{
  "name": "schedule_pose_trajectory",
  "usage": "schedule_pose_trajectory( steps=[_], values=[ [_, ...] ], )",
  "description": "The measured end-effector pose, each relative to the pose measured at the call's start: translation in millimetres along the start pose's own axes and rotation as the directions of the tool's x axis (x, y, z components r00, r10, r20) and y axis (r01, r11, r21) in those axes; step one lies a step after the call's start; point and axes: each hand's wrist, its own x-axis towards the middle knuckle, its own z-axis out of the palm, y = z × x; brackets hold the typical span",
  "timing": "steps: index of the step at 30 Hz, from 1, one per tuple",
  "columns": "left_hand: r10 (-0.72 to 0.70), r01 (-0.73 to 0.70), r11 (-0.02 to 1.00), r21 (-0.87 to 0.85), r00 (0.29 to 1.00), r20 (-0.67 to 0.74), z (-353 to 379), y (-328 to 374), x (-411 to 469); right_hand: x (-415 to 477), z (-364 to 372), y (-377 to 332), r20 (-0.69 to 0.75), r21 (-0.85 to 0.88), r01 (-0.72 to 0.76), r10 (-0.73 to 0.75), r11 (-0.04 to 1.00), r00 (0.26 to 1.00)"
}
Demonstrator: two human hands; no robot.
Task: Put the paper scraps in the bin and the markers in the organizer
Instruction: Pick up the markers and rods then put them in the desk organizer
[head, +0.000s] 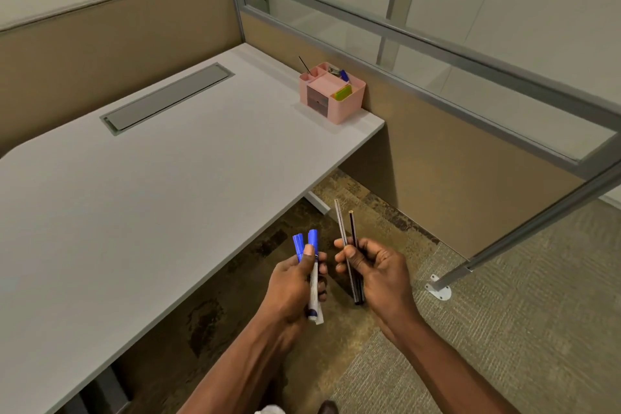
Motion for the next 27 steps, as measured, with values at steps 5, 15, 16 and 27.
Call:
schedule_pose_trajectory(
  steps=[5, 15, 16, 27],
  values=[
    [0.065, -0.063, 0.998, -0.029, 0.997, 0.047, -1, 24, 23, 29, 14, -3, -0.009, 0.121, -0.111, 0.113, 0.986, 0.994],
    [0.325, -0.333, 0.917, 0.219, 0.943, 0.069, -9, 100, 102, 111, 61, -26, -0.086, -0.022, -0.117, 0.115, 0.993, 0.99],
    [0.346, -0.356, 0.906, 0.231, 0.934, 0.083, -10, 109, 109, 119, 67, -28, -0.108, -0.047, -0.121, 0.116, 0.992, 0.987],
    [0.309, -0.346, 0.896, 0.277, 0.936, 0.169, -14, 174, 183, 197, 119, -47, -0.143, -0.162, -0.154, 0.131, 0.975, 0.981]
  ],
)
